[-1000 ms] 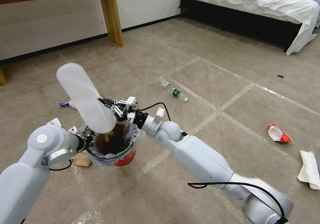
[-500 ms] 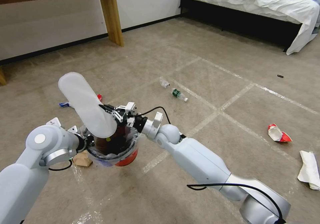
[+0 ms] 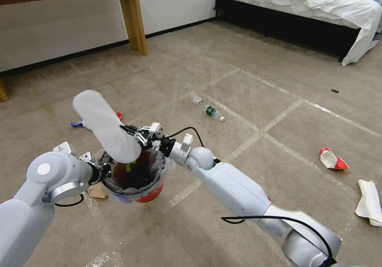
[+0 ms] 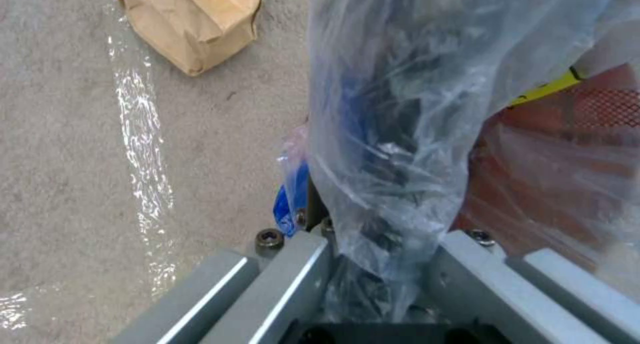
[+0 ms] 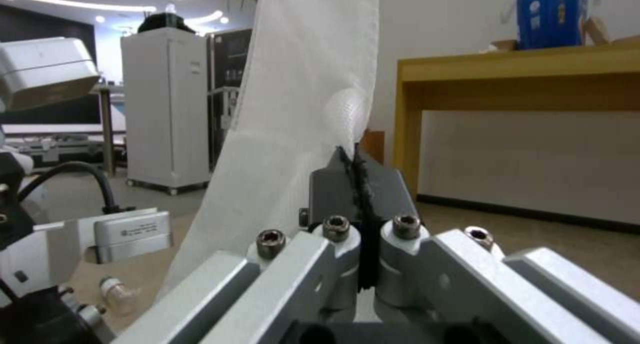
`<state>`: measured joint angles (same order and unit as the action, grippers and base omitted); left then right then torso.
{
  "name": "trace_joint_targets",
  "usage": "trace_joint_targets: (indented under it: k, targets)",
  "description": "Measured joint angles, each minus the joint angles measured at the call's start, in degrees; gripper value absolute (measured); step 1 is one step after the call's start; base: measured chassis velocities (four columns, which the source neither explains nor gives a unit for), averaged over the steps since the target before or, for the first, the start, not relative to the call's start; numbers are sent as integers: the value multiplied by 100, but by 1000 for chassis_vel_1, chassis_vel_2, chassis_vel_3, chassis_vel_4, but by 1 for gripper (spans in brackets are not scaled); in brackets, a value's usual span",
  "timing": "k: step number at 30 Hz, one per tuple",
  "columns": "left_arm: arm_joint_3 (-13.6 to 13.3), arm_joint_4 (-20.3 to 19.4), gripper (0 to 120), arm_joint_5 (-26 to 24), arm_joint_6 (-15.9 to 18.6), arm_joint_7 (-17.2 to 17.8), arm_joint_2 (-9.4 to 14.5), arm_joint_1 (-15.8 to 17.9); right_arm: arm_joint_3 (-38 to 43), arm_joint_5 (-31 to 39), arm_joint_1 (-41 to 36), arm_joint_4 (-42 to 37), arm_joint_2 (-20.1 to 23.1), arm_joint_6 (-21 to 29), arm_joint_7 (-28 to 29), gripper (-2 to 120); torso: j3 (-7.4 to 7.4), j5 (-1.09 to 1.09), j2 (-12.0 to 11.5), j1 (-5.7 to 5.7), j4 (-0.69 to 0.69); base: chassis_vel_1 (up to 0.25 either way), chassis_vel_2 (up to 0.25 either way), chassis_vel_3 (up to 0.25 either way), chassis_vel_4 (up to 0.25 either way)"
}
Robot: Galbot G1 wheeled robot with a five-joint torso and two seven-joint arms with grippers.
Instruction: Pick up the trash bin and place the garbage on the floor into it.
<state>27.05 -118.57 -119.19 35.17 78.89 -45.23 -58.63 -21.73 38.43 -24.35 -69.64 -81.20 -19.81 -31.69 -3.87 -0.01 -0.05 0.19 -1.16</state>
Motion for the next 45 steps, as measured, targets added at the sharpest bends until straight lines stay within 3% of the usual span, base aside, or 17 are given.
trace_joint_targets:
  k: [7, 9, 14, 19, 20, 22, 24, 28, 33, 45]
  targets:
    - [10, -17, 0, -25, 2, 14, 8, 0, -2, -34, 0, -31, 48, -39, 35, 0, 0, 0, 0, 0, 0, 0, 0, 0, 0]
    - [17, -17, 0, -38, -1, 21, 10, 10, -11, -34, 0, -55, 77, -44, 42, 12, 0, 0, 0, 0, 0, 0, 0, 0, 0]
    - [35, -15, 0, -109, -43, 59, 10, 53, -27, -34, 1, -77, 122, -47, 29, 24, 0, 0, 0, 0, -1, 0, 0, 0, 0]
    - [40, 37, 0, -187, -85, 108, 10, 136, -43, -59, -7, -87, 138, -62, 18, 48, 0, 0, 0, 0, 0, 0, 0, 0, 0]
    - [40, 37, 0, -187, -85, 108, 10, 136, -43, -59, -7, -87, 138, -62, 18, 48, 0, 0, 0, 0, 0, 0, 0, 0, 0]
    - [40, 53, 0, -194, -90, 112, 6, 149, -77, -96, -9, -93, 130, -93, 49, 60, 0, 0, 0, 0, -1, 0, 0, 0, 0]
    - [39, 57, 0, -194, -91, 112, 2, 149, -82, -103, -9, -96, 129, -97, 59, 61, 0, 0, 0, 0, -1, 0, 0, 0, 0]
    - [41, 100, 0, -190, -97, 118, -28, 155, -109, -125, 0, -109, 114, -113, 119, 82, 0, 0, 0, 0, 0, 0, 0, 0, 0]
    - [52, 120, 0, -188, -101, 120, -37, 185, -131, -136, 12, -96, 94, -120, 154, 97, 0, 0, 0, 0, 0, 0, 0, 0, 0]
    - [37, 179, 0, -165, -149, 124, -67, 293, -232, -171, 17, -23, 66, -137, 163, 100, 0, 0, 0, 0, 0, 0, 0, 0, 0]
